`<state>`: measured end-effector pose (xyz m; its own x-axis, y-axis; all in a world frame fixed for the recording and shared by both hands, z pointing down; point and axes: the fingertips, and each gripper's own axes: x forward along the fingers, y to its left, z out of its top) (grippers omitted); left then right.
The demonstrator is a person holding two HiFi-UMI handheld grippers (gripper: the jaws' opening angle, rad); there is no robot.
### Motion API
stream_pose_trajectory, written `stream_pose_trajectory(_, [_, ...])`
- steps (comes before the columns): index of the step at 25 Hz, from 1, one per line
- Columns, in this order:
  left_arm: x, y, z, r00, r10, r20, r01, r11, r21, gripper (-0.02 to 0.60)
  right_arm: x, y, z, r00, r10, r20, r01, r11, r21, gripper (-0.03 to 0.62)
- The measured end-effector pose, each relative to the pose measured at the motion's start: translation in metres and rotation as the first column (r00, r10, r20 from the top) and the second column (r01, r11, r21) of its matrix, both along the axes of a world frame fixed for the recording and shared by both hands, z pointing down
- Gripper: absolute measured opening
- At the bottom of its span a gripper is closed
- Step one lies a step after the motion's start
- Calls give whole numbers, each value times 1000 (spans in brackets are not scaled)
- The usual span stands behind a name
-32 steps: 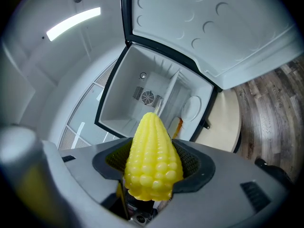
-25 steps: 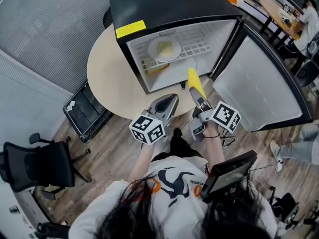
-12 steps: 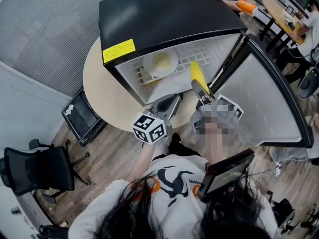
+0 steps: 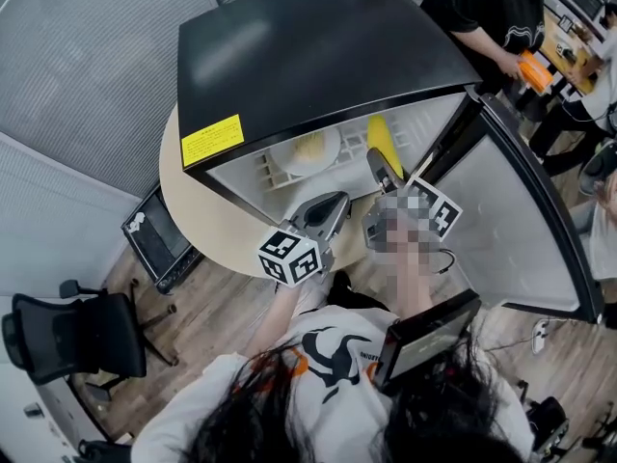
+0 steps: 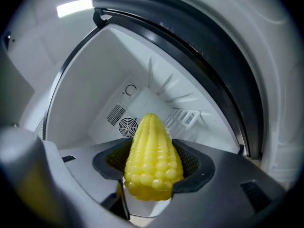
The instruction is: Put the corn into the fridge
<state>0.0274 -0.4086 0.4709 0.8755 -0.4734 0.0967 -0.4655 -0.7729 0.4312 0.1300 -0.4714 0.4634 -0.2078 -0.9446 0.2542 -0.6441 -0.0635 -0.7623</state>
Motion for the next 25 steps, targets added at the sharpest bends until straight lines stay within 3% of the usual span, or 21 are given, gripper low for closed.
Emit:
stream_pose_trajectory(4, [3,-8,5,1000,0,10,0,1000,-8,12,10,-17,10,989,19,-147,-23,999,-24,259])
stream_pose_trajectory(9, [2,-21,7,1000,-13,12,13,1000,-10,12,10,-30,23,943,5,-334,-18,999,-38,259])
stream_pose_trajectory(15, [3,-26,8,1000,-18,13,18,1000,-15,11,5,-36,16,834,-23,-551,0,999,-42,259])
stream_pose_trajectory(20, [-1,-24,9,1000,-16,23,16,1000,-18,12,12,-52,3,704,-23,-710,-15,999,-47,256])
stream_pose_trajectory(25, [-9,-25,7,999,-30,24,30,999,-12,12,16,-64,6,642,-35,-766,-24,998,-66,256])
